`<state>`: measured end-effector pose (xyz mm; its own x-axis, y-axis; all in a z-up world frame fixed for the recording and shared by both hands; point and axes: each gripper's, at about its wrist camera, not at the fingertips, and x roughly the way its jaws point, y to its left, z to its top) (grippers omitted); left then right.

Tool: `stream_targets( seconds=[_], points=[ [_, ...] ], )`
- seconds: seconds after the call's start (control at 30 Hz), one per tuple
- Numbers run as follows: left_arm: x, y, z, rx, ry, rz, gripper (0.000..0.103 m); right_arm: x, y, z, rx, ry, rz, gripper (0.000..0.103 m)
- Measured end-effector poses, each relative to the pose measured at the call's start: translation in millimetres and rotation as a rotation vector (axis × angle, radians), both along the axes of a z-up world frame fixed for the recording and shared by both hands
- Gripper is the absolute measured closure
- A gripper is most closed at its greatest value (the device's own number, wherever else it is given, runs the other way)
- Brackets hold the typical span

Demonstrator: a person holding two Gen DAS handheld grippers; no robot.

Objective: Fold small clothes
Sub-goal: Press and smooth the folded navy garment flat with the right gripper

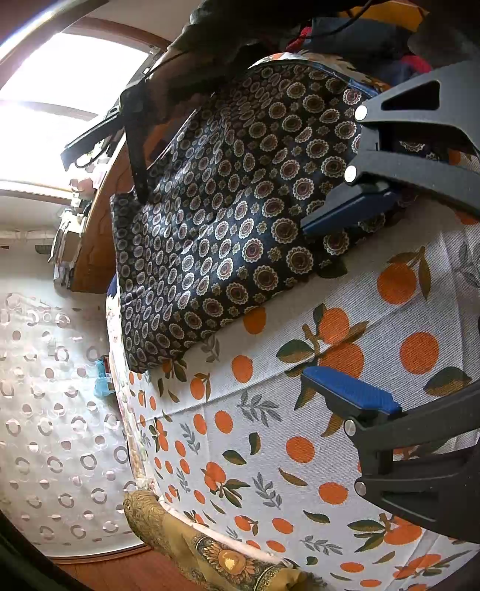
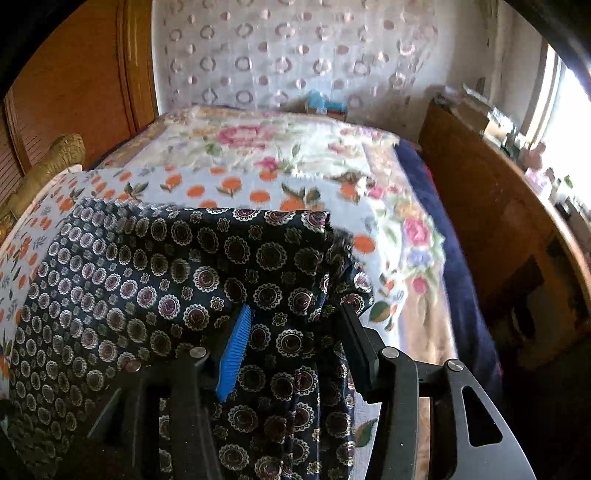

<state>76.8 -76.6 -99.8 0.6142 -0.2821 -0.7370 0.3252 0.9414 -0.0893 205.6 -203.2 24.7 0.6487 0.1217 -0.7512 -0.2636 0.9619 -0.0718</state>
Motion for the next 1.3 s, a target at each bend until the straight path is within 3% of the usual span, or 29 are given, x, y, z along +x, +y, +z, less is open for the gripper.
stream_targets(
  seconds=[0.03,0.07,0.1,0.17,0.23,0.33,0.43,0.53,0.67,0.83,1.1,1.3],
  points=[
    [-0.3,0.2,0.2,0.000,-0.001,0.000,0.029,3.5,-3.7,1.6,0.037,0.008,0.007,0.061],
    [-0.3,0.1,0.0,0.001,-0.002,-0.001,0.029,4.9,-7.0,2.2,0.066,0.007,0.015,0.078],
    [-0.4,-0.2,-0.4,0.002,-0.003,-0.001,0.029,5.9,-10.0,3.5,0.079,0.001,0.022,0.085],
    [-0.5,-0.3,-0.7,0.004,-0.004,-0.002,0.029,7.3,-16.5,4.9,0.099,-0.006,0.040,0.094],
    [-0.4,0.6,-0.5,0.003,-0.005,-0.002,0.029,6.5,-22.4,7.3,0.088,-0.030,0.027,0.096],
    [-0.1,1.1,-1.5,0.007,-0.003,-0.004,0.029,7.2,-30.1,5.9,0.090,-0.040,-0.027,0.095],
    [0.2,1.1,-2.3,0.012,-0.003,-0.006,0.029,6.9,-16.8,5.4,0.013,-0.040,-0.029,0.082],
    [1.1,1.2,-2.8,0.013,-0.003,-0.005,0.029,5.5,-1.1,11.0,-0.083,-0.103,-0.028,0.071],
    [0.7,0.5,-3.2,0.018,-0.003,-0.007,0.029,2.2,10.2,26.3,-0.087,-0.185,-0.020,0.069],
    [1.2,-0.2,-3.1,0.022,-0.001,-0.008,0.029,22.7,30.8,23.5,-0.023,-0.137,0.064,0.069],
    [0.6,-0.8,-3.5,0.027,-0.002,-0.014,0.029,81.3,24.7,-20.0,-0.078,0.042,-0.020,0.069],
    [0.7,-1.6,-3.4,0.030,-0.003,-0.015,0.029,56.0,14.3,-6.5,-0.044,-0.017,-0.005,0.069]
  ],
)
